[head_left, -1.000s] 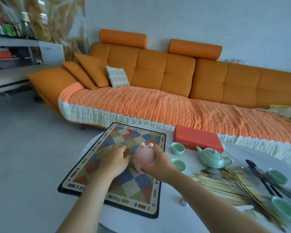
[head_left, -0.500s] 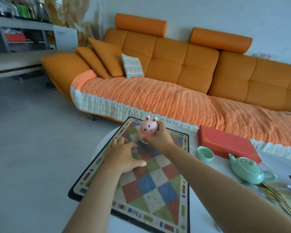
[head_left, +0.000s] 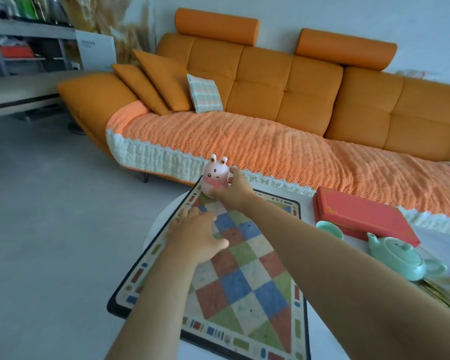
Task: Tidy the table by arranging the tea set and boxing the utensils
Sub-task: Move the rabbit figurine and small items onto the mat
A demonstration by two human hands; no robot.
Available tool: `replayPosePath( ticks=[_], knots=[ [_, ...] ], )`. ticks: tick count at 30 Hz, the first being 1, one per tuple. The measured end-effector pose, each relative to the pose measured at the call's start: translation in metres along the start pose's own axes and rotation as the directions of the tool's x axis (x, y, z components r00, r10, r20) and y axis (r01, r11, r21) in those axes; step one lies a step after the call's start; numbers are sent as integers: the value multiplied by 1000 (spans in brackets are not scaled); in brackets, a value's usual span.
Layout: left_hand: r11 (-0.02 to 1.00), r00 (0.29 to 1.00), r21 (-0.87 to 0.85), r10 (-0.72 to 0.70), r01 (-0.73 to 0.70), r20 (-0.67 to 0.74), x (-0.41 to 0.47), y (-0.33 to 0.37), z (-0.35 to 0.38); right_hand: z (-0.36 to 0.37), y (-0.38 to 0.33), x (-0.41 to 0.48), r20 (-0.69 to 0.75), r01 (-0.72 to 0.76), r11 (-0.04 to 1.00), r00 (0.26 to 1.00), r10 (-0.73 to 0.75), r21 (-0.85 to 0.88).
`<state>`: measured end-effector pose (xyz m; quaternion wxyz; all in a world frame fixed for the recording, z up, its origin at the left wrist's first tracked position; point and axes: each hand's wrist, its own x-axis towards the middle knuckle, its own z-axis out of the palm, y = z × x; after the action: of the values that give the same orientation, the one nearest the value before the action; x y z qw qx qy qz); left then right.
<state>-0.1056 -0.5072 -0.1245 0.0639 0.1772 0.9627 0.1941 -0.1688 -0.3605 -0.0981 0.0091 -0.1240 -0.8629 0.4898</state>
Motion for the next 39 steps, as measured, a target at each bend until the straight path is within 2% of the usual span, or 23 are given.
replayPosePath(
  ticks=[2,5,8,12,16,20,26,29,33,36,39],
  knots=[
    [999,997,-40,10,-13,-76,-2,7,-2,-12,4,-14,-27,4,998,1000,-6,-55],
    [982,981,-146,91,-116,-170,-8,26,-3,-36,12,-44,-81,69,989,994,-80,-131],
    [966,973,-191,139,-174,-183,-21,62,-1,-69,24,-85,-119,120,979,983,-141,-168],
    [945,948,-162,253,-285,-194,-44,122,9,-130,51,-151,-165,114,962,974,-158,-248],
    [887,901,-179,399,-426,-169,-74,180,26,-191,87,-218,-273,40,958,954,-120,-284],
    [826,866,-259,478,-500,-147,-107,244,47,-250,121,-285,-335,-34,935,938,-92,-353],
    [663,772,-483,635,-572,-43,-144,367,93,-330,169,-371,-484,-185,801,863,-145,-569],
    [627,704,-491,709,-604,40,-160,420,115,-361,200,-406,-569,-301,798,820,-63,-522],
    [619,609,-418,773,-665,176,-174,466,146,-384,235,-444,-613,-359,872,785,90,-333],
    [623,591,-345,780,-703,204,-179,482,164,-387,257,-453,-620,-363,906,768,161,-215],
    [615,586,-319,787,-721,194,-183,491,173,-387,271,-453,-610,-361,910,774,171,-203]
  ],
)
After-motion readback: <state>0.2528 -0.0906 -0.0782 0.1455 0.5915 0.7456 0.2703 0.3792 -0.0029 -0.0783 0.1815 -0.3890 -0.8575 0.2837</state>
